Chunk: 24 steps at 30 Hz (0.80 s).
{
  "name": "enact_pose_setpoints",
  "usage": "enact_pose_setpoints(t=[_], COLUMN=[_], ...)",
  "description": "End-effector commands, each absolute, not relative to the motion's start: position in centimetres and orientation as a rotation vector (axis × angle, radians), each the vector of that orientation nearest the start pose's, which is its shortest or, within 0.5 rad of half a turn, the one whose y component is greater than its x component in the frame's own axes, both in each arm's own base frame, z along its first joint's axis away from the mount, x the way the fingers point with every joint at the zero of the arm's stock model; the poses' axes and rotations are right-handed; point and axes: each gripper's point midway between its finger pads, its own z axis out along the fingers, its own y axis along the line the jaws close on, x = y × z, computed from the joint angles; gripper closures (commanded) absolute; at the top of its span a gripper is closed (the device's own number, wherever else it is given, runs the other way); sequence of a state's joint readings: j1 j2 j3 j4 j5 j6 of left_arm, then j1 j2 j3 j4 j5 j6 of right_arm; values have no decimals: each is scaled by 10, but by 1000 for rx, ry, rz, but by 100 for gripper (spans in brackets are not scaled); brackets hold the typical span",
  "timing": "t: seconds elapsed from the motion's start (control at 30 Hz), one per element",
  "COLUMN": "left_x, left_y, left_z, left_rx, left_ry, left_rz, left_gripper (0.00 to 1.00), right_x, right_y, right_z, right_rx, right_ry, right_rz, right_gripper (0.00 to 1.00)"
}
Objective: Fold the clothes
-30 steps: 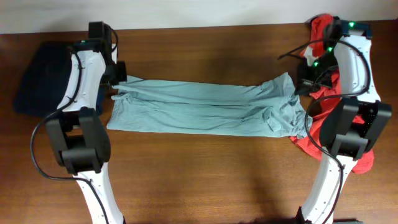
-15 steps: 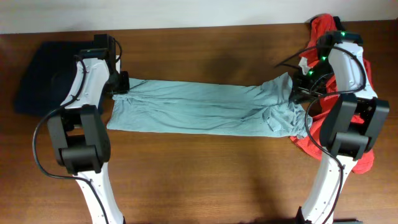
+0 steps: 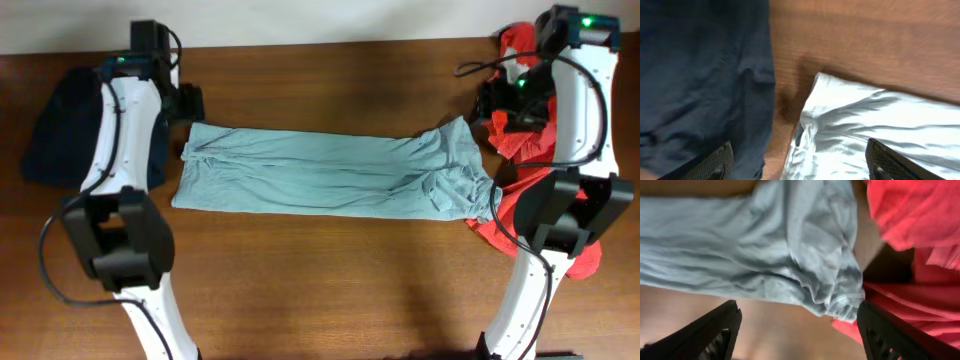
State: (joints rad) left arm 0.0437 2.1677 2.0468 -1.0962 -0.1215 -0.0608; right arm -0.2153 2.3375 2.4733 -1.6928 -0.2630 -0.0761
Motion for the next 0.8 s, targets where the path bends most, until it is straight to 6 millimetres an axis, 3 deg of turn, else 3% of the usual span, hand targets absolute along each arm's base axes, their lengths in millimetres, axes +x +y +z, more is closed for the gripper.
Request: enact_pose_setpoints(t=[0.0, 0.3, 0.47, 0.53, 0.6, 0.63, 0.77], left_x=[498, 490, 485, 483, 482, 482, 481], left_y=[43, 19, 17, 17, 17, 17, 19], left_z=[160, 135, 104, 90, 78, 72, 56], left_rx=[-178, -48, -13, -9, -11, -12, -18], left_ry=[2738, 2831, 2917, 2952, 2980, 2992, 3025], left_rz=[142, -26, -47, -49, -50, -48, -49], left_gripper=[15, 15, 20, 33, 67, 76, 90], right_x=[446, 451, 451, 451, 451, 451, 451], right_y=[-35, -3, 7, 8, 8, 8, 8], right_z=[183, 182, 182, 182, 182, 182, 182], right_rx=[170, 9, -27, -31, -32, -31, -31], right_ry=[2974, 2965, 2966, 2967, 2967, 2967, 2967], right_rz=[472, 523, 526, 526, 526, 526, 526], right_gripper=[22, 22, 22, 22, 22, 22, 22])
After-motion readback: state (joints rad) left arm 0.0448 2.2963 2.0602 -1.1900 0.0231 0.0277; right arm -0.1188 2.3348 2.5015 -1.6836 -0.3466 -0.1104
